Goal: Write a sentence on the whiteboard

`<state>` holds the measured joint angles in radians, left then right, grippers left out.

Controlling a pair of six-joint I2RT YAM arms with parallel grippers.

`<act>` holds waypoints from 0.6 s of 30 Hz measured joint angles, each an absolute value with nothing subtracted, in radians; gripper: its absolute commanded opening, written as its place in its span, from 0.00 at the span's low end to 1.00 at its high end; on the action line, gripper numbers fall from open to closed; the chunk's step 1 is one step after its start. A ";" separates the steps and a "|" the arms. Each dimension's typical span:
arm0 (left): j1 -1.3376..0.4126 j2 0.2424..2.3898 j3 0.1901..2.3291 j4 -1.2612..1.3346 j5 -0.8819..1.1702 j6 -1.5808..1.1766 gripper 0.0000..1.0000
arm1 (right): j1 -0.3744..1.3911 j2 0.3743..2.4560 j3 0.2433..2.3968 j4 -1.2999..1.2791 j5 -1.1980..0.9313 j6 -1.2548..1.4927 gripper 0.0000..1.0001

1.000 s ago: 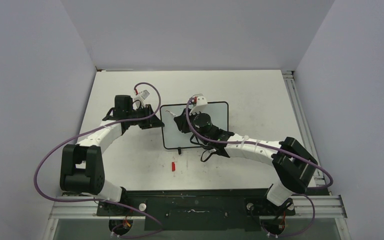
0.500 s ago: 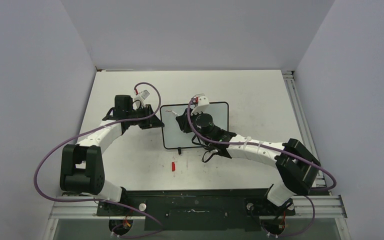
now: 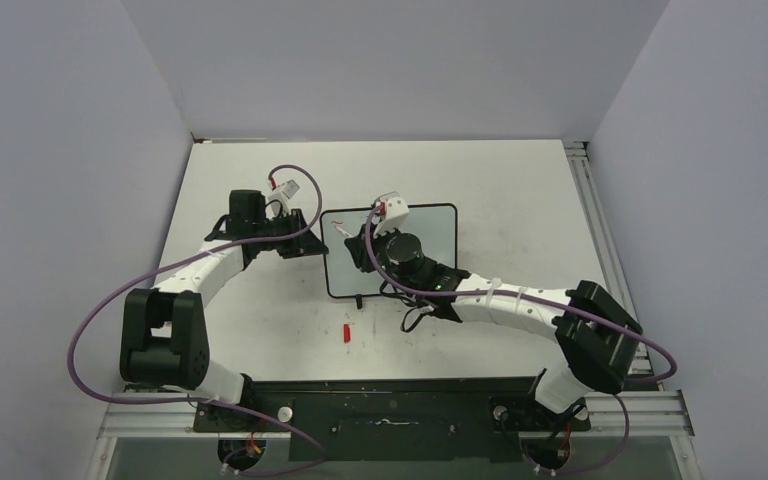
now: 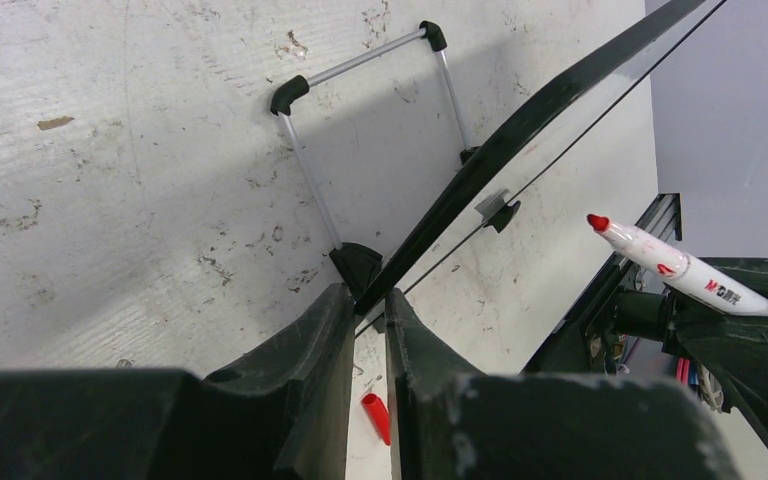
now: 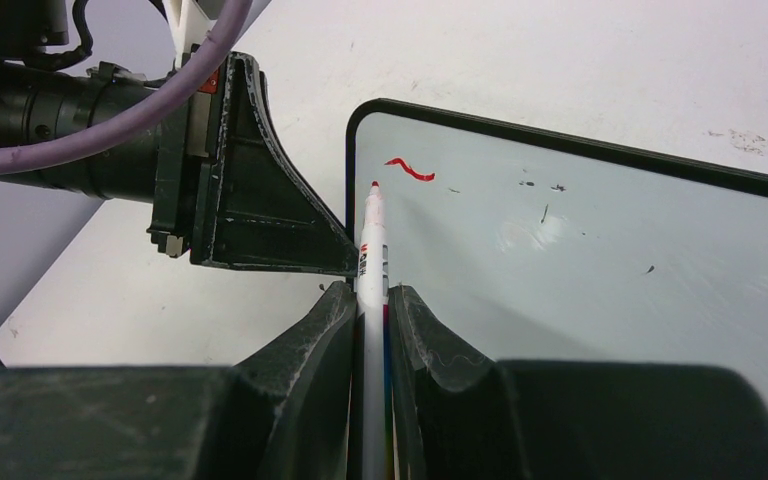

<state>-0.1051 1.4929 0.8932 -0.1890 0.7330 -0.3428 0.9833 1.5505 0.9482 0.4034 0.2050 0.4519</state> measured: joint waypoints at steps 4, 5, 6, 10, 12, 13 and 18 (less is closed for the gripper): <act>-0.105 1.493 0.893 -0.189 0.733 -0.339 0.12 | 0.983 1.556 0.956 0.405 0.206 0.450 0.05; -0.105 1.493 0.893 -0.189 0.733 -0.337 0.12 | 0.983 1.558 0.958 0.405 0.205 0.450 0.05; -0.105 1.493 0.893 -0.189 0.733 -0.337 0.12 | 0.983 1.562 0.961 0.405 0.205 0.450 0.05; -0.105 1.493 0.893 -0.189 0.733 -0.336 0.12 | 0.983 1.580 0.968 0.408 0.205 0.450 0.05; -0.105 1.493 0.893 -0.189 0.733 -0.336 0.12 | 0.983 1.590 0.972 0.407 0.205 0.450 0.05; -0.105 1.493 0.893 -0.189 0.733 -0.336 0.12 | 0.983 1.595 0.975 0.407 0.205 0.450 0.05; -0.105 1.493 0.893 -0.189 0.733 -0.336 0.11 | 0.983 1.602 0.980 0.406 0.205 0.450 0.05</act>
<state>-0.1051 1.4929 0.8932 -0.1894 0.7330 -0.3359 0.9833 1.6024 0.9802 0.4061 0.2050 0.4503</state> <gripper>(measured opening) 0.124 0.152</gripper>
